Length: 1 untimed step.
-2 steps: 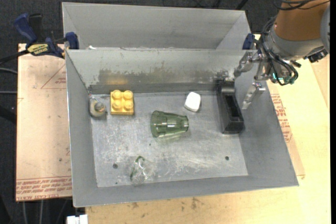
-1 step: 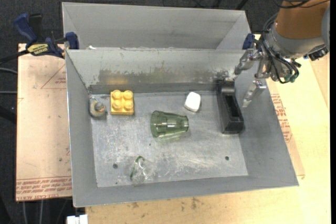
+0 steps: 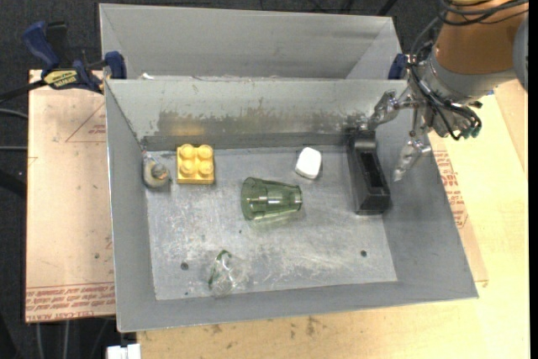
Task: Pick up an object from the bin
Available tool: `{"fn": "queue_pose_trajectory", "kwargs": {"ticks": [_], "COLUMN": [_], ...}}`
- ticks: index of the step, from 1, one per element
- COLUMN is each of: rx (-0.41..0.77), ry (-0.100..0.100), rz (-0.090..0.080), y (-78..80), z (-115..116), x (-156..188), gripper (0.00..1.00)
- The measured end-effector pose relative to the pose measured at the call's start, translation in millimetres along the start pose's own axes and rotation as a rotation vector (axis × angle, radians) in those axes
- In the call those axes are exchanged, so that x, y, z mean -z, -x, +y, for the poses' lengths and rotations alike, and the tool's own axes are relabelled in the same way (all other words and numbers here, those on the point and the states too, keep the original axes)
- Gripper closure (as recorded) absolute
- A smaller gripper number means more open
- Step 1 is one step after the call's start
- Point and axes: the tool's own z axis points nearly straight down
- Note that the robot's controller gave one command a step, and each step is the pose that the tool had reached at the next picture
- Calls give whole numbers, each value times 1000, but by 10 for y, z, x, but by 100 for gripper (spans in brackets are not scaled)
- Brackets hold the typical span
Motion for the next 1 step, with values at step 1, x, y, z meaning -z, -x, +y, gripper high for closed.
{"fn": "queue_pose_trajectory", "kwargs": {"ticks": [1], "rx": [58], "ry": [2], "rz": [1], "y": [-72], "z": [-19], "x": [-117], "gripper": [0]}}
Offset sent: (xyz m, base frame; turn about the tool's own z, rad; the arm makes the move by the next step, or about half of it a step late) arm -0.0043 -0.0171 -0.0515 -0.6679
